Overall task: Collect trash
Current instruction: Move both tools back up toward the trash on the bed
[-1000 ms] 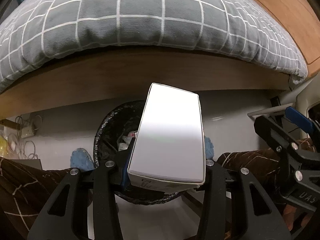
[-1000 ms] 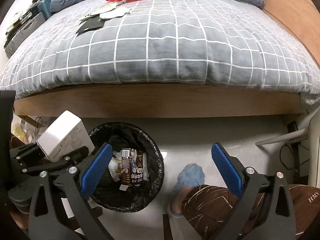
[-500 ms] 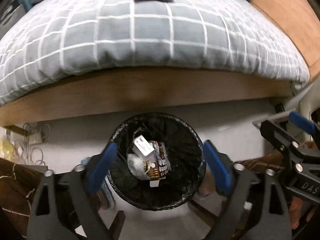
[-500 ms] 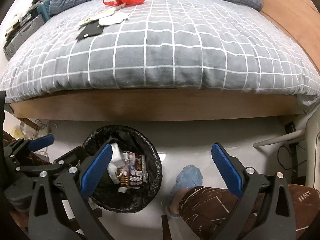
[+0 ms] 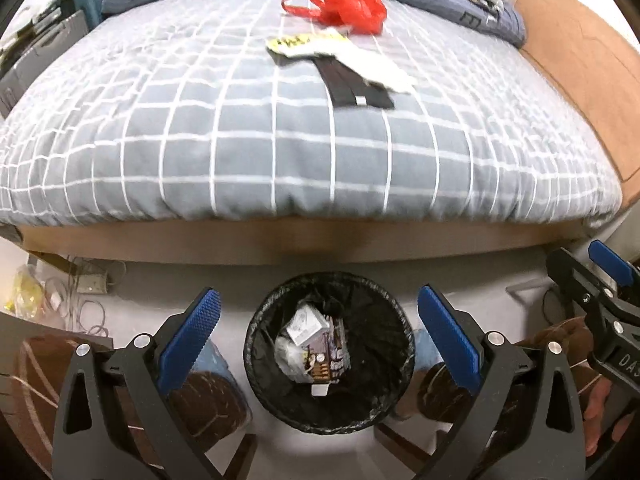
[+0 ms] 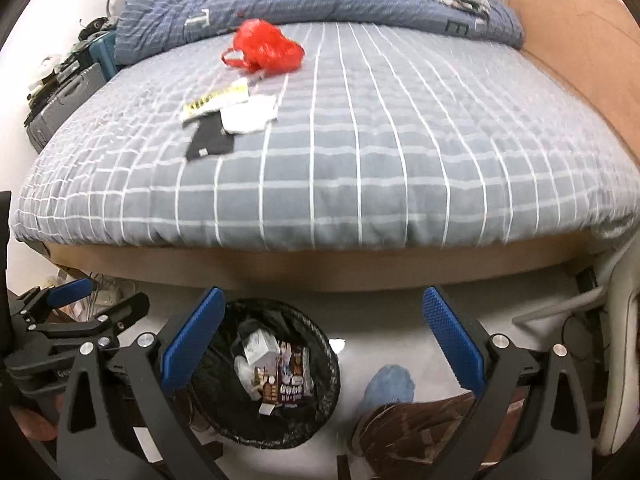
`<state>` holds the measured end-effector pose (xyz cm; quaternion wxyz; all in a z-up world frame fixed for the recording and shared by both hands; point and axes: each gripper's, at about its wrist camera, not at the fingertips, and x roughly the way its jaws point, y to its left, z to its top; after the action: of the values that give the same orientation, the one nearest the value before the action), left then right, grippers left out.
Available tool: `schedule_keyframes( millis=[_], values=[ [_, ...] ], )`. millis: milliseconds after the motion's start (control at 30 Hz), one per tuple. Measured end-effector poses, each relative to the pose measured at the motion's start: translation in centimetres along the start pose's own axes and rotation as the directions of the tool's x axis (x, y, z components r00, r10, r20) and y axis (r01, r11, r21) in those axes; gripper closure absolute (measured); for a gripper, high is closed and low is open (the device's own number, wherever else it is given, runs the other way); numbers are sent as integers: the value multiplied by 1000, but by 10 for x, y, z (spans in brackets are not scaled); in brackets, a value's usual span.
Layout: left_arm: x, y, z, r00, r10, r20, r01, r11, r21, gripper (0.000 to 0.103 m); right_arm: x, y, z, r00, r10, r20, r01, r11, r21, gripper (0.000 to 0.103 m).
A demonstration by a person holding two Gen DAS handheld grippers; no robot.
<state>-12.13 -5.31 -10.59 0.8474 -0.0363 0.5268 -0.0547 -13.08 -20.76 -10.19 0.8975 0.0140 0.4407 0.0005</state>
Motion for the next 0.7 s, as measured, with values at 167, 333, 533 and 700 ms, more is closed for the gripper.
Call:
schedule_keyframes(
  millis=[167, 333, 533, 700],
  values=[
    [-14, 8, 27, 999, 7, 42, -6, 1000, -10, 6, -7, 6, 24, 999, 13, 34, -12, 1000, -24, 8],
    [-21, 14, 62, 997, 14, 77, -12, 1000, -15, 6, -4, 11, 48, 999, 26, 45, -24, 999, -47, 8],
    [-8, 21, 111, 996, -1, 94, 2, 1000, -12, 6, 15, 28, 81, 998, 37, 53, -31, 993, -112, 8],
    [21, 24, 150, 995, 7, 97, -6, 1000, -5, 6, 47, 43, 110, 997, 62, 48, -54, 986, -156, 8]
  ],
)
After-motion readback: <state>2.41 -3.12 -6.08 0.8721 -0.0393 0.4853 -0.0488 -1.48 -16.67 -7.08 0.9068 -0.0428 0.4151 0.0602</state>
